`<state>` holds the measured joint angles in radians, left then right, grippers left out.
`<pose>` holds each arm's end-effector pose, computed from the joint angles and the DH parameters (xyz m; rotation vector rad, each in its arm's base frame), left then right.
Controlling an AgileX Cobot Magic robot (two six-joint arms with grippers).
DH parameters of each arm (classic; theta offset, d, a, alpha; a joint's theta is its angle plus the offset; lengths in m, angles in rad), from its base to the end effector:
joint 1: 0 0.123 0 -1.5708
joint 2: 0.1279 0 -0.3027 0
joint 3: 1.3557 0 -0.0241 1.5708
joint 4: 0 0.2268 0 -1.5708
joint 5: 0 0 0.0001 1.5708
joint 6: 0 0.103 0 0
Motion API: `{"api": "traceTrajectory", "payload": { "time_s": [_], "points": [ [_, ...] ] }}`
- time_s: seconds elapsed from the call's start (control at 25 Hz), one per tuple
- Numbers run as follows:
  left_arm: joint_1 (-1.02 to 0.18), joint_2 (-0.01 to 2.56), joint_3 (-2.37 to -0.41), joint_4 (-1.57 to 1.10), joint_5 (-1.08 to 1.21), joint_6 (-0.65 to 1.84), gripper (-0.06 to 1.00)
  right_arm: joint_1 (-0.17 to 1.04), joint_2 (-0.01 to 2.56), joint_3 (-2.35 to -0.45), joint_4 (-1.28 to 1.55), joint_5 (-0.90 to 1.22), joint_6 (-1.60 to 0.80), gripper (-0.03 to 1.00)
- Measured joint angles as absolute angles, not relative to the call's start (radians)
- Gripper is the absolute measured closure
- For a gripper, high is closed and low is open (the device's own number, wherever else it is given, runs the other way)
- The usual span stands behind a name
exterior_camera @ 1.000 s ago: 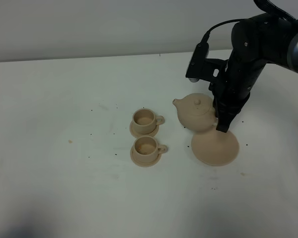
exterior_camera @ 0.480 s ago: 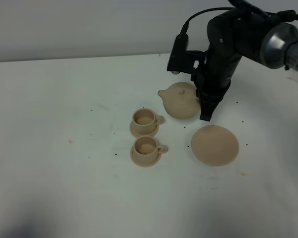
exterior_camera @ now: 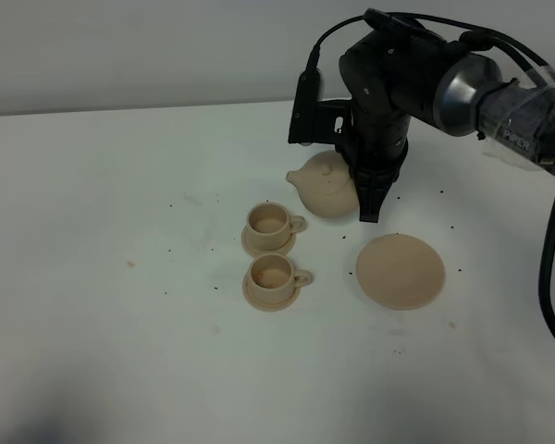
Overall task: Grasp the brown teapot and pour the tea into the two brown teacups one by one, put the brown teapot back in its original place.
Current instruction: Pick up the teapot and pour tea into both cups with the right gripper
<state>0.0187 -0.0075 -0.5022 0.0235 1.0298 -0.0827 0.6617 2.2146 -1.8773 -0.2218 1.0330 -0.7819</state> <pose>-0.0331 0.0015 0.2635 -0.1023 2.0009 -0.0131 0.3800 0.2713 0.2105 -1.9741 2.0565 -0.3202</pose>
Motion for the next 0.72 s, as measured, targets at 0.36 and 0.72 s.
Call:
{"api": "traceTrajectory", "payload": {
  "time_s": [0.36,0.72],
  "points": [
    [0.019,-0.007,-0.502,0.023,1.030,-0.083,0.62,0.733,2.223,-1.877,-0.317,1.034,-0.786,0.86],
    [0.019,-0.007,-0.502,0.023,1.030,-0.083,0.62,0.770,2.227,-1.877,-0.418,1.057,-0.786,0.86]
  ]
}}
